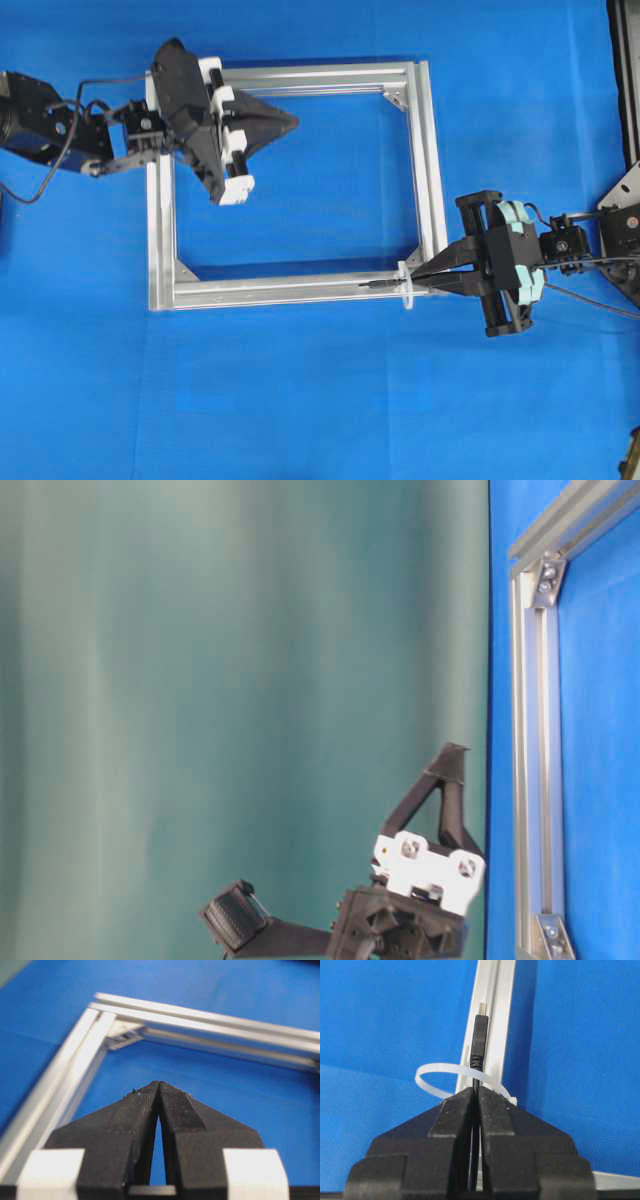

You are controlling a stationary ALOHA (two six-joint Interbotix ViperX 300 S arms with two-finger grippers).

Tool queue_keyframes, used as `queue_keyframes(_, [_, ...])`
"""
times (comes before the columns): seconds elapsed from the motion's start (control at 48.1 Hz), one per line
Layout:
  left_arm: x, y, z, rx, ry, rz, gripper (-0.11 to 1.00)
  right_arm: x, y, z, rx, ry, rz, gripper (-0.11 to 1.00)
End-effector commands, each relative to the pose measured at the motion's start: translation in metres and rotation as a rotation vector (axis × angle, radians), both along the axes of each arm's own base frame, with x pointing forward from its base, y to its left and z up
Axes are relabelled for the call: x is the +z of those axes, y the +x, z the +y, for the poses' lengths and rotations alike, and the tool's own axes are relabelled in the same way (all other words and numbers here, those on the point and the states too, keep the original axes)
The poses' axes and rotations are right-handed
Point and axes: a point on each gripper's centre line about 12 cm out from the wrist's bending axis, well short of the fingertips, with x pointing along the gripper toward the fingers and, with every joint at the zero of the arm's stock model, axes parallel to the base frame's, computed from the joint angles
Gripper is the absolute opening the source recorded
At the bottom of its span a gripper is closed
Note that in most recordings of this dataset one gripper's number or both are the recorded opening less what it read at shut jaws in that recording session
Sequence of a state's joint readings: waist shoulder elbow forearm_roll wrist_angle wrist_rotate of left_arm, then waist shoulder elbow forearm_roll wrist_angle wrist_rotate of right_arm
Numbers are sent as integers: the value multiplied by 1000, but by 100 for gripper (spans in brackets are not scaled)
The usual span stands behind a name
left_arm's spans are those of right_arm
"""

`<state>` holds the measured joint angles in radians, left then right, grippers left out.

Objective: Insert the wire through the string loop located on the right side.
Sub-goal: 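Move the left gripper down and right toward the plug past the loop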

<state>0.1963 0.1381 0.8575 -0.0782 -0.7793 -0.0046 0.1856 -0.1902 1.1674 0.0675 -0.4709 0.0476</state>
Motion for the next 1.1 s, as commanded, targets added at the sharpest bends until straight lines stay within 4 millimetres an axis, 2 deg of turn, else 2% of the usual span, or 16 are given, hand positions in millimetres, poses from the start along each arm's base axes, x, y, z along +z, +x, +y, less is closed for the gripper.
queue_keyframes(0.0, [14, 2, -14, -39, 8, -41, 0, 7, 5, 1, 1, 3, -31, -3])
queue_keyframes(0.54, [22, 0, -127, -334, -30, -60, 0, 7, 5, 1, 3, 0, -33, -3])
queue_keyframes(0.79, [22, -6, -151, -394, -69, -59, 0, 7, 5, 1, 3, 0, -33, -3])
queue_keyframes(1.081, [22, -4, -152, -396, -69, -62, 0, 7, 6, 1, 3, 0, -34, -3])
